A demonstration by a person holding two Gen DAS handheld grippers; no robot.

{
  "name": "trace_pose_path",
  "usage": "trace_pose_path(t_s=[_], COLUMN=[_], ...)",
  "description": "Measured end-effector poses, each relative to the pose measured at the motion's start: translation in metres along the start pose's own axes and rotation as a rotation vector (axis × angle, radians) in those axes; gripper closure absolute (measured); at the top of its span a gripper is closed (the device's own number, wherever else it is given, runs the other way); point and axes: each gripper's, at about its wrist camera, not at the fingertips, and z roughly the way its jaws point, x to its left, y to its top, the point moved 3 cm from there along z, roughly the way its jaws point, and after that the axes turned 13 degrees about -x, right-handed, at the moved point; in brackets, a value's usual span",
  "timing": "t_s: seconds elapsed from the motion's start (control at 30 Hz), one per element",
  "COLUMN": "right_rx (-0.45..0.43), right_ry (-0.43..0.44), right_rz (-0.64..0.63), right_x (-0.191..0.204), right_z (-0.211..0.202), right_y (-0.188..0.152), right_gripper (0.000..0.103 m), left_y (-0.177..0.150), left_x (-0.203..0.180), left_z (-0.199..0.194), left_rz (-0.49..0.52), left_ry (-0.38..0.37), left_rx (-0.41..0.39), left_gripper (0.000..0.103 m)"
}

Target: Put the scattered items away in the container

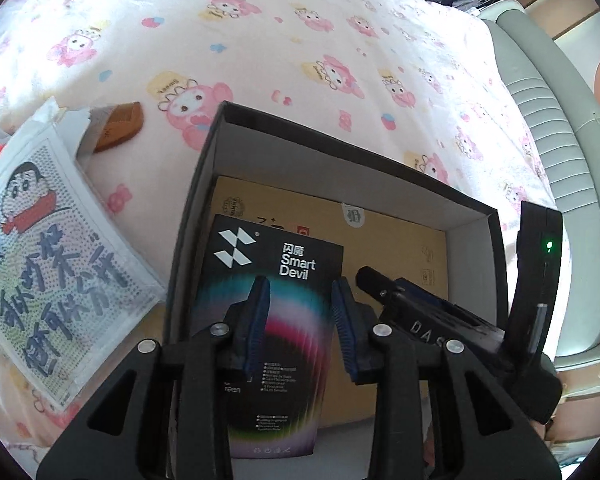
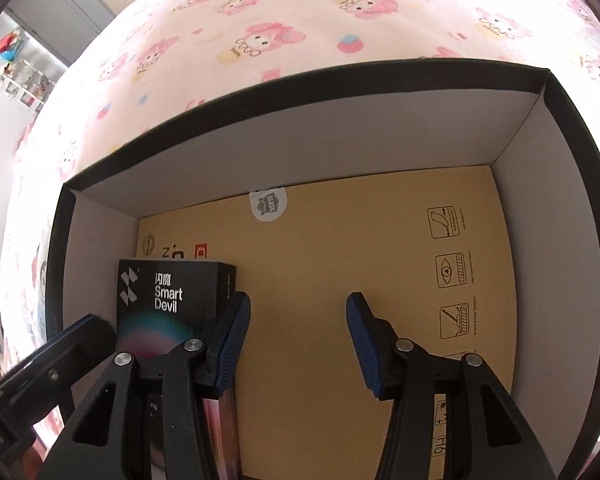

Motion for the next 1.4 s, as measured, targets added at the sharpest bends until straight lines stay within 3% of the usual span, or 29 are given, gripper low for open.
trace_pose_path(t_s=[0.23,0.33,0.4,0.53,0.57,0.67,0.83,1.1,1.23,1.4], right_rx=[-0.098,-0.119,-0.147,-0.312,-0.321,-0.282,-0.261,-0.260,-0.371,-0.452], right_ry=[0.025,0.069,0.075,0.020,0.008,0.043,0.043,0.056,0.098,0.125], right_rz=[0.136,0.144,0.167,0.147,0.135,0.129,0.091,0.056,-0.039,-0.120], right_x=[-0.019,-0.020,-0.030,-0.031,-0.029,-0.025,-0.034,-0.028,-0.007,0.013], right_z=[-0.032,-0.050,-0.064,-0.102,-0.105,-0.104,-0.093,-0.133,-0.187,-0.232], right_y=[-0.002,-0.016,-0.023,-0.031,-0.033,-0.042,-0.007,-0.013,-0.018,-0.032], right_gripper=[0.056,0.056,0.056,0.055,0.054,0.054,0.054,0.054,0.053,0.051], left_y=[-0.022,-0.035,-0.044,-0.055,-0.055,-0.052,-0.046,-0.044,-0.049,-0.051], left_x=[-0.029,-0.045,-0.055,-0.057,-0.053,-0.046,-0.049,-0.057,-0.059,-0.072], left_z=[0.008,0.014,0.017,0.032,0.035,0.035,0.017,-0.058,-0.121,-0.165], left_rz=[0.154,0.138,0.152,0.169,0.165,0.128,0.136,0.204,0.253,0.302], left_ry=[-0.054,-0.174,-0.213,-0.109,-0.058,-0.015,-0.039,-0.058,-0.070,-0.087], left_rx=[0.113,0.157,0.174,0.202,0.208,0.205,0.135,-0.076,-0.209,-0.293], left_gripper=[0.071,0.076,0.077,0.077,0.077,0.082,0.082,0.082,0.081,0.075])
